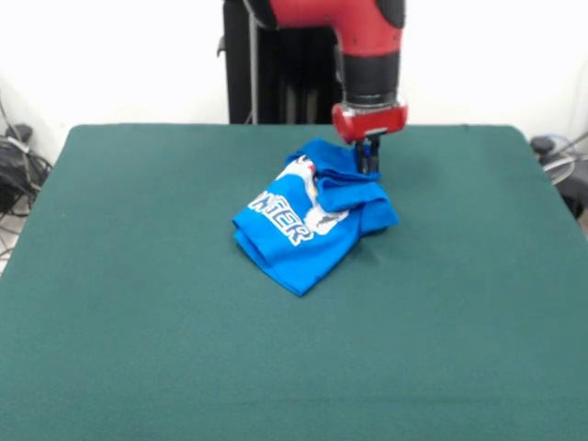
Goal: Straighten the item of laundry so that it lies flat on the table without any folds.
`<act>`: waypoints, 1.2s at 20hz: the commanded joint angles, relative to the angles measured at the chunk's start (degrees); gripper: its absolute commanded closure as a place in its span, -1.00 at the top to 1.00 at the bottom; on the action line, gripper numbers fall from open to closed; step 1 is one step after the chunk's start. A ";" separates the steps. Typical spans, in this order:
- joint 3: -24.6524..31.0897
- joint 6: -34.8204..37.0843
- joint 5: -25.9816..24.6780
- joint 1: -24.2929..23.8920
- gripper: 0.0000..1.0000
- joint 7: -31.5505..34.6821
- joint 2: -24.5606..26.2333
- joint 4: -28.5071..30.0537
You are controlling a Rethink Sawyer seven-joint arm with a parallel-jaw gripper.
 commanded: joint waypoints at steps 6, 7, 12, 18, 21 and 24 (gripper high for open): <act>-13.36 -11.05 -12.27 -12.86 -1.00 10.66 15.29 5.46; -13.54 -9.98 -12.82 -13.46 -1.00 10.15 13.09 6.70; -6.81 5.63 -9.61 -16.15 -1.00 8.11 -3.12 12.37; 3.25 27.07 -5.23 -21.69 -1.00 4.76 -18.97 13.48; 6.45 30.98 -6.67 -25.27 -1.00 3.44 -20.04 11.98; 9.36 32.46 -9.16 -28.37 -1.00 1.98 -21.13 10.92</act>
